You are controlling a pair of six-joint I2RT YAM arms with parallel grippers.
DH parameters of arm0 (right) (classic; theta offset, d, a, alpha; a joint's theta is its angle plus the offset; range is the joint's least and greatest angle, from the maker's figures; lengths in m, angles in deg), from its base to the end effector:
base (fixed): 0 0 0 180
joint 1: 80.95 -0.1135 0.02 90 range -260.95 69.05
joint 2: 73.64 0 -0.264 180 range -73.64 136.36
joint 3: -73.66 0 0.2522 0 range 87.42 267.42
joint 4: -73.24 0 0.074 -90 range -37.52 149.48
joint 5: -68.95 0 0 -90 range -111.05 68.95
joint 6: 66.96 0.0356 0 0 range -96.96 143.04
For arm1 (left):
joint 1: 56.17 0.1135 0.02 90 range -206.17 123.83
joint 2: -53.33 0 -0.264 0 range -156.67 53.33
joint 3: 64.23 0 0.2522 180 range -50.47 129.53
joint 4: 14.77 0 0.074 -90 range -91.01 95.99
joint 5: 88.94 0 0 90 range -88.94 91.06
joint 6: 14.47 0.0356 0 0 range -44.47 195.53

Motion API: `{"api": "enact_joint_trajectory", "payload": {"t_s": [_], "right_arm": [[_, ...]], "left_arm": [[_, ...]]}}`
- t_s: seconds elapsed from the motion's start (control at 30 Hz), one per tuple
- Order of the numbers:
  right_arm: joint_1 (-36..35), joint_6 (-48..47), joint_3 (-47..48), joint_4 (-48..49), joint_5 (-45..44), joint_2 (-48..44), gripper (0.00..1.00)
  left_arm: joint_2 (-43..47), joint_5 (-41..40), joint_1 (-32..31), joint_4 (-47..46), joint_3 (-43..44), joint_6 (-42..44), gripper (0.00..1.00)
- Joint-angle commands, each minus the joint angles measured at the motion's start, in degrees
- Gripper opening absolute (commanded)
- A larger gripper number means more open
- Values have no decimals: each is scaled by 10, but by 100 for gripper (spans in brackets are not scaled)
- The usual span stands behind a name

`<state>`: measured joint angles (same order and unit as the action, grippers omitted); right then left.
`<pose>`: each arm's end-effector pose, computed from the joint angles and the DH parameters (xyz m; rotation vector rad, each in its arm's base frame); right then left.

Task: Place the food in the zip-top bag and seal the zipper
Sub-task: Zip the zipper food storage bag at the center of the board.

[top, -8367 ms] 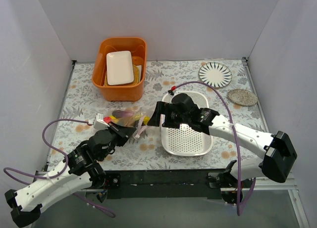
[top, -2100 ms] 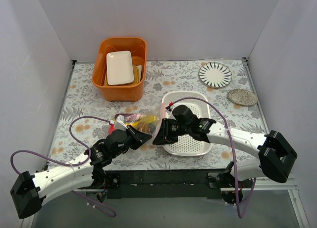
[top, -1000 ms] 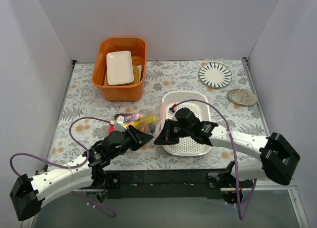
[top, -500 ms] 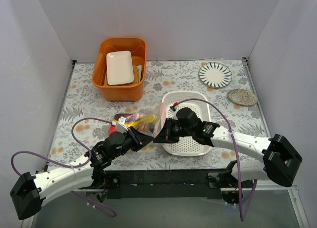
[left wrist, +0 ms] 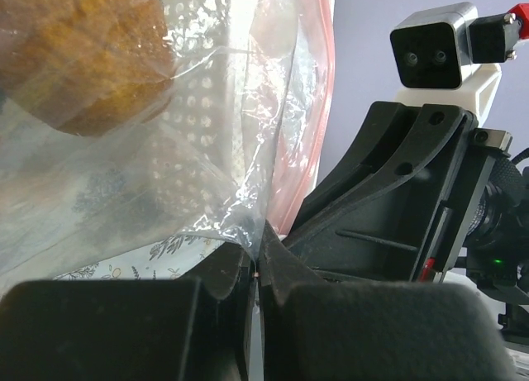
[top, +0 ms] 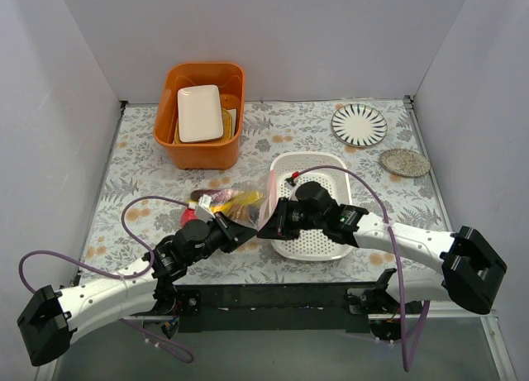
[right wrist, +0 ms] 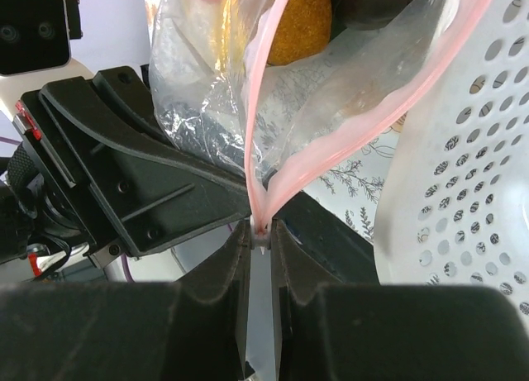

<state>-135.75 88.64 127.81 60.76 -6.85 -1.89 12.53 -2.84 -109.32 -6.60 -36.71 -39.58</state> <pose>0.1494 0.2270 0.2336 0.0558 2.4711 1.3858 0.1024 -0.1326 0.1880 -1.3163 2.0815 -1.6606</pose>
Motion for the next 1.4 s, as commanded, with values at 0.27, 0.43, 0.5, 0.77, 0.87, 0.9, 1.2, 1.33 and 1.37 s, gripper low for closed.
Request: {"api": "enact_joint_trajectory", "payload": {"t_s": [0.27, 0.43, 0.5, 0.77, 0.87, 0.9, 1.2, 1.33, 1.37], "right_arm": [[1, 8, -2, 50, -83, -33, 15], [2, 9, -2, 50, -67, -17, 15], [2, 10, -4, 53, -65, -13, 15], [2, 11, 0, 51, -79, -11, 15], [3, 10, -1, 43, -84, -15, 15], [3, 9, -3, 41, -84, -15, 15], [15, 0, -5, 32, -84, -16, 15], [17, 0, -2, 35, -80, -13, 15], [18, -1, -2, 36, -80, -13, 15]], "left_arm": [[20, 38, -1, 75, -1, -206, 0], [15, 38, 0, 64, -4, -202, 0], [12, 38, 0, 59, -3, -200, 0], [-3, 73, 0, 42, -4, -193, 0], [11, 71, 0, 53, -7, -193, 0], [21, 71, -1, 53, -9, -194, 0], [61, 63, 0, 83, -28, -208, 0], [64, 66, 0, 83, -31, -208, 0], [63, 67, 0, 82, -31, -208, 0]]}}
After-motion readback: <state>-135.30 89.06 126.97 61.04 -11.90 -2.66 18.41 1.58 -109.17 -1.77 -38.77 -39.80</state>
